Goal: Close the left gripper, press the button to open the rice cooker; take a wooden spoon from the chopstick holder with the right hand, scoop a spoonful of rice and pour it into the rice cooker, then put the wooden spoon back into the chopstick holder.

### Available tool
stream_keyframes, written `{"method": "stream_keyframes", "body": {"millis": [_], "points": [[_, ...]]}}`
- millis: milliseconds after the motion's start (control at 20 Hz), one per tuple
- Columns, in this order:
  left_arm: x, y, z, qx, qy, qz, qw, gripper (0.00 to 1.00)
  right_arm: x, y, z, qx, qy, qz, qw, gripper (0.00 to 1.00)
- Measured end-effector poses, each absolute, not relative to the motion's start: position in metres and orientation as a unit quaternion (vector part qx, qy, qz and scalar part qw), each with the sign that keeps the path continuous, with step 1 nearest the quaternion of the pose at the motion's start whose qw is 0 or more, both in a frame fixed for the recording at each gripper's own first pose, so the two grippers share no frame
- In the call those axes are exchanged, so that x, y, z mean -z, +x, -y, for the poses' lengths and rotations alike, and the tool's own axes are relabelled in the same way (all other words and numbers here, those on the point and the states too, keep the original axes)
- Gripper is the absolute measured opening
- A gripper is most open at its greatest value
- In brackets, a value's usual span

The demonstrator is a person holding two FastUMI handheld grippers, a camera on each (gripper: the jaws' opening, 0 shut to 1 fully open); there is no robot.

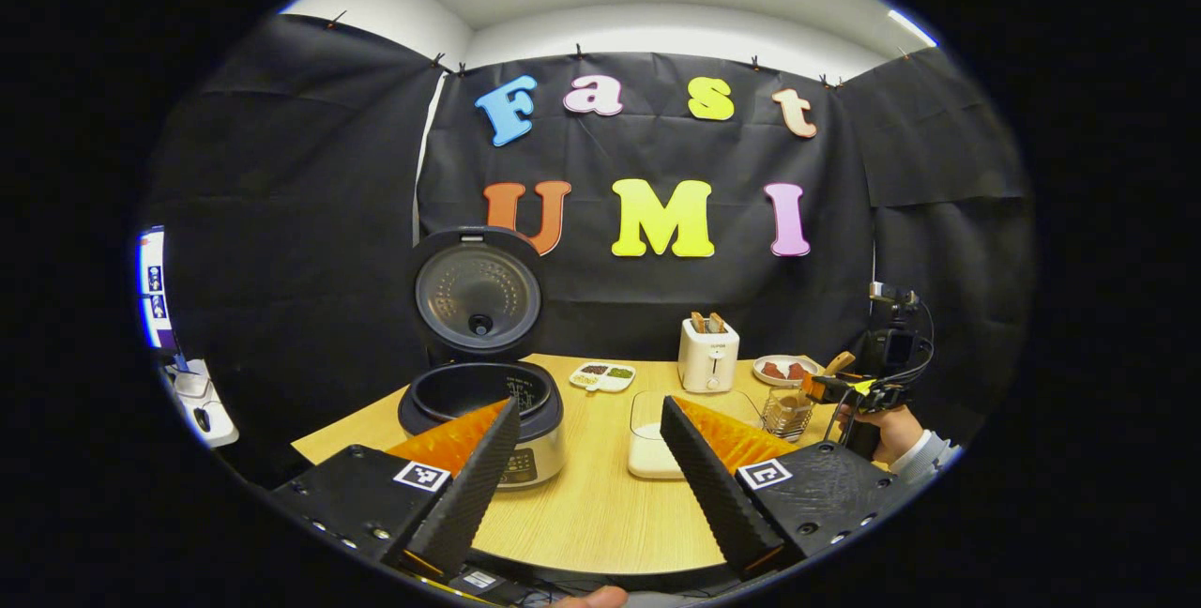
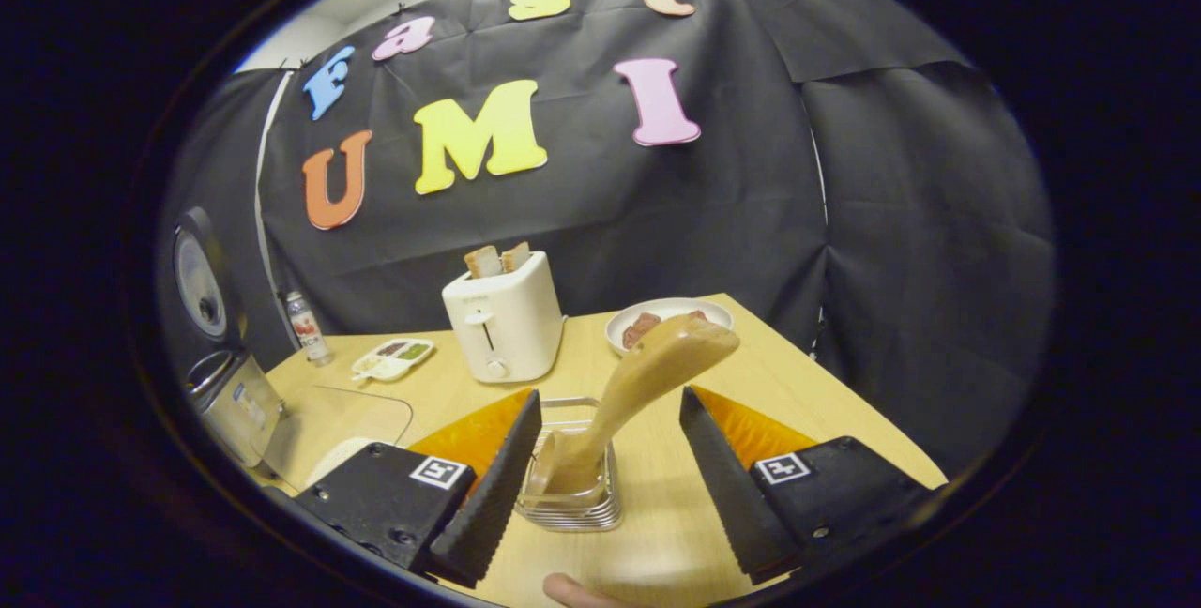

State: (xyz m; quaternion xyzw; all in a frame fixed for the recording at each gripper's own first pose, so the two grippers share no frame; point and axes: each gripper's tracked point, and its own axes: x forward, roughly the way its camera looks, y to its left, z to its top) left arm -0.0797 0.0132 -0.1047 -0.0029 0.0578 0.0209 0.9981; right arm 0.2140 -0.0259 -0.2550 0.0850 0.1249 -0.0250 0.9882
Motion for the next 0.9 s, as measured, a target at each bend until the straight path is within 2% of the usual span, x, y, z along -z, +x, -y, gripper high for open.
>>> {"method": "stream_keyframes", "body": {"millis": [50,100,150,250,400,450,500,550,650,900], "points": [[0.107,-0.08,-0.017,-0.026,0.0,-0.058,0.998,0.96,0.257,0.217,0.027,0.022,0.093,-0.128,0.987,0.89],[0.108,-0.08,-0.019,-0.028,0.004,-0.06,0.998,0.96,0.258,0.219,0.024,0.012,0.106,-0.129,0.986,0.87],[0.111,-0.08,-0.019,-0.028,0.006,-0.062,0.998,0.96,0.259,0.222,0.02,0.004,0.12,-0.133,0.984,0.66],[0.116,-0.08,-0.021,-0.031,0.007,-0.07,0.997,0.96,0.262,0.231,0.02,-0.004,0.114,-0.137,0.984,0.5],[0.122,-0.08,-0.018,-0.027,0.012,-0.08,0.996,0.96,0.252,0.231,0.02,0.0,0.102,-0.127,0.987,0.45],[0.124,-0.081,-0.017,-0.025,0.016,-0.082,0.996,0.96,0.247,0.229,0.014,-0.01,0.102,-0.121,0.987,0.26],[0.124,-0.081,-0.016,-0.023,0.018,-0.082,0.996,0.96,0.243,0.227,0.004,-0.024,0.105,-0.12,0.987,0.26],[0.124,-0.083,-0.015,-0.019,0.018,-0.082,0.996,0.96,0.24,0.226,0.003,-0.025,0.099,-0.117,0.988,0.18],[0.125,-0.086,-0.012,-0.013,0.015,-0.081,0.997,0.96,0.224,0.224,0.001,-0.026,0.09,-0.098,0.991,0.13],[0.126,-0.09,-0.02,-0.016,0.008,-0.078,0.997,0.96,0.171,0.208,0.0,-0.026,0.066,-0.051,0.996,0.11]]}}
